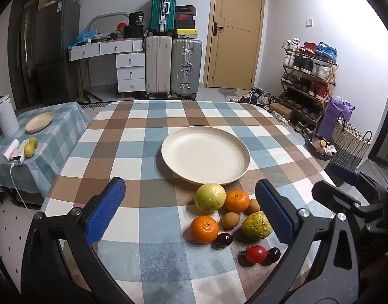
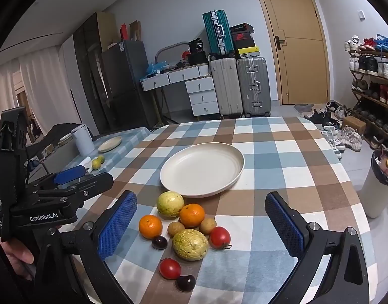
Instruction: Organize fruits
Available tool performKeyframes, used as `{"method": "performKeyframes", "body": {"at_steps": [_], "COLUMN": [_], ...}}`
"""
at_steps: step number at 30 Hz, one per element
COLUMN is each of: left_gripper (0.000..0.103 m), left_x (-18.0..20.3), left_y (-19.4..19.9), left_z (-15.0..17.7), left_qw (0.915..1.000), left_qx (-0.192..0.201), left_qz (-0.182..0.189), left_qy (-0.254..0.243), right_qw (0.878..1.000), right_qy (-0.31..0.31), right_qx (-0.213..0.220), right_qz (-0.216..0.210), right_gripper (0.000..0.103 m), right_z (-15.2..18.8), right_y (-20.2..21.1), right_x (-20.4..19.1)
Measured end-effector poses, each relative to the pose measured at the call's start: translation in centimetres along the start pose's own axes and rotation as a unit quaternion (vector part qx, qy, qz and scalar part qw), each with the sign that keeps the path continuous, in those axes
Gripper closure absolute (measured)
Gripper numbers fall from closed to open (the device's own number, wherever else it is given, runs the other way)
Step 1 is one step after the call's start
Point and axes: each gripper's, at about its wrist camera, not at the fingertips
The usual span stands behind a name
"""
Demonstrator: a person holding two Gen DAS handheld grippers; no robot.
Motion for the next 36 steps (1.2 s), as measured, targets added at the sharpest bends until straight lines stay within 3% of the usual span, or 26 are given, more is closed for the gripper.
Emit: {"method": "performKeyframes", "body": {"at_steps": [16,36], "left_gripper": [0.001,0.001], "left_x": [0.1,0.3], "left_y": [-0.1,-0.3], "left_z": [0.1,0.4], "left_qw": [1.0000,1.0000], "left_qx": [-0.002,-0.003], "left_qz": [0.003,0.002], "left_qy": [0.002,0.005], "right_qw": [1.000,0.999], "right_qy": [-0.006,0.037], "right_qx": [0.004,0.023], "right_qz": [-0.013,-0.003], "right_gripper": [0.000,0.000], "right_z": [-0.4,-0.1], "right_y": [0.3,0.0], "right_x": [-0.5,-1.1]}}
Point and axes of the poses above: each gripper's, at about its wrist camera, not at the fingertips, and y roughly against the way its jaws point, x to its right, z to its underside
